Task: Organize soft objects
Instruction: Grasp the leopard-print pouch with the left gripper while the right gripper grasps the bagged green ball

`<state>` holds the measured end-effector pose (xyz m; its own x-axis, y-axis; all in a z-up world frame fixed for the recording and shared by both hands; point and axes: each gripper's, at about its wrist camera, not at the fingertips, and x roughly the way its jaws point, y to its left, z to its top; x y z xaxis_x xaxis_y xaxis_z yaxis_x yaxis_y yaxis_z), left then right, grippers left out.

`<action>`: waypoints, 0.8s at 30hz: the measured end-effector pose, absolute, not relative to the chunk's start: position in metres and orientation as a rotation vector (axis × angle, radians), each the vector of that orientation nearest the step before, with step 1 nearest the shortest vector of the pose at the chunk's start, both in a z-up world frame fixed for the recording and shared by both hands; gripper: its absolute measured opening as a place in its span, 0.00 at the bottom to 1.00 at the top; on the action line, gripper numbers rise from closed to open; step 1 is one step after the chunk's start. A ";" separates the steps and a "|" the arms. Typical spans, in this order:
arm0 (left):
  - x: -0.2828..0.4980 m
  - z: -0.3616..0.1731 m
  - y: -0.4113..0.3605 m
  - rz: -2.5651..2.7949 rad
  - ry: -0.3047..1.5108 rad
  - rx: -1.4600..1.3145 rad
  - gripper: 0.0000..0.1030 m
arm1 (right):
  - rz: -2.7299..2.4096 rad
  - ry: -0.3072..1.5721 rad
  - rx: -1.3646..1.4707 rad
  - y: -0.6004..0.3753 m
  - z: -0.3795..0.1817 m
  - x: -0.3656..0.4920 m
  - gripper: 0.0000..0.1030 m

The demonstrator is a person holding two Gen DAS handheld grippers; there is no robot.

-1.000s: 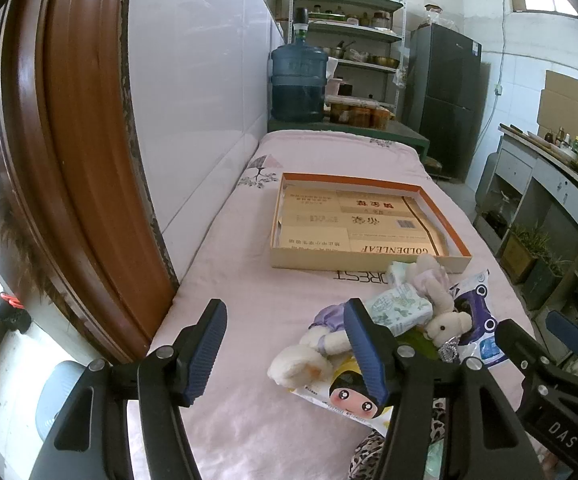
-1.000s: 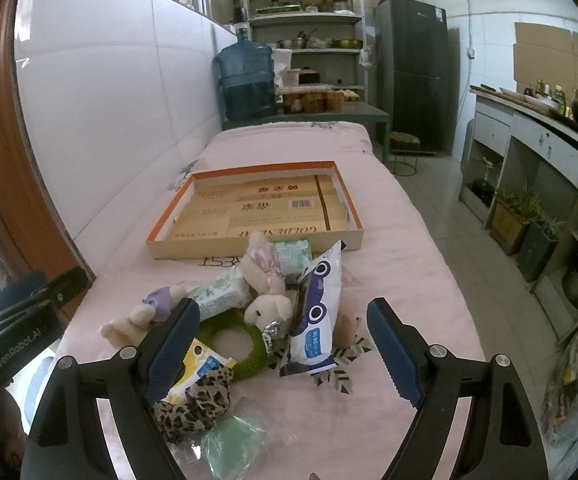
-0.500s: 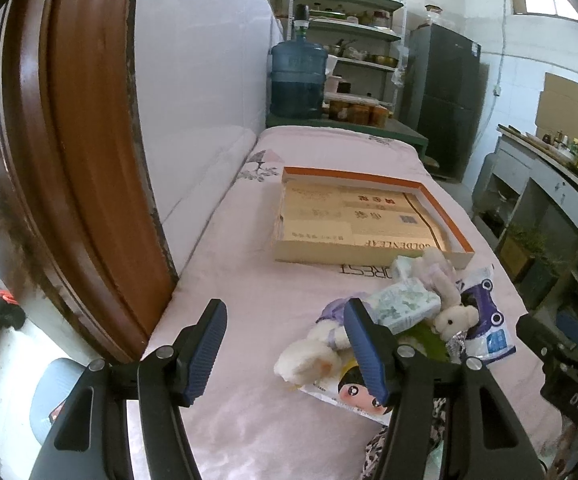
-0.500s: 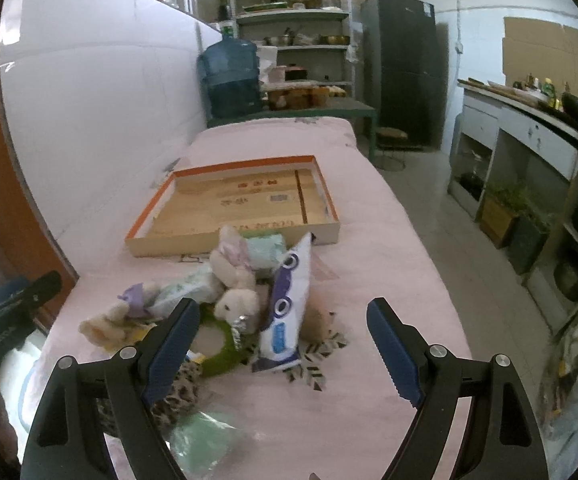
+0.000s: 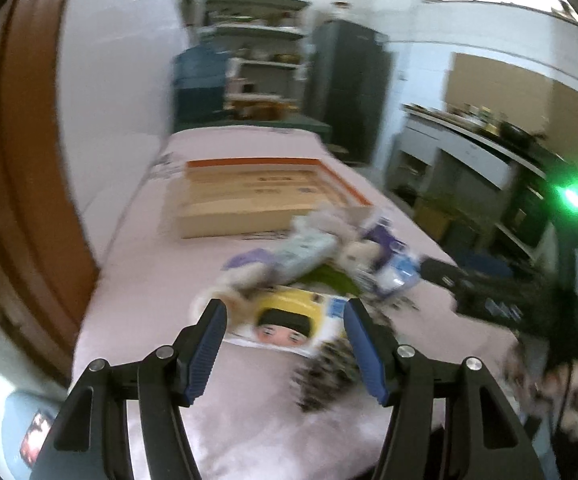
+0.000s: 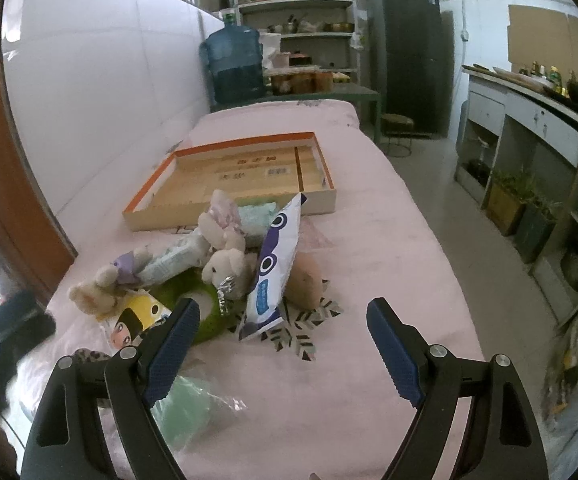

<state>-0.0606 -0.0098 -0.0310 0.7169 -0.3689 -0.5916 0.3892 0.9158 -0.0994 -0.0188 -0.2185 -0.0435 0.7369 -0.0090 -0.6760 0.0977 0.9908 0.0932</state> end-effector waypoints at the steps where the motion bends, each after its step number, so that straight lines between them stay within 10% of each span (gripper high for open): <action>1: -0.064 -0.033 -0.015 -0.444 0.650 0.051 0.60 | -0.059 0.740 0.127 -0.219 -0.043 -0.019 0.84; 6: -0.059 -0.050 -0.028 -0.495 0.721 0.079 0.58 | -0.048 0.749 0.141 -0.219 -0.043 -0.020 0.84; 13: -0.051 -0.080 -0.041 -0.551 0.802 0.096 0.14 | -0.003 0.787 0.147 -0.216 -0.047 -0.025 0.84; 24: -0.062 -0.049 -0.013 -0.540 0.701 0.038 0.06 | 0.190 0.926 0.144 -0.186 -0.073 -0.039 0.83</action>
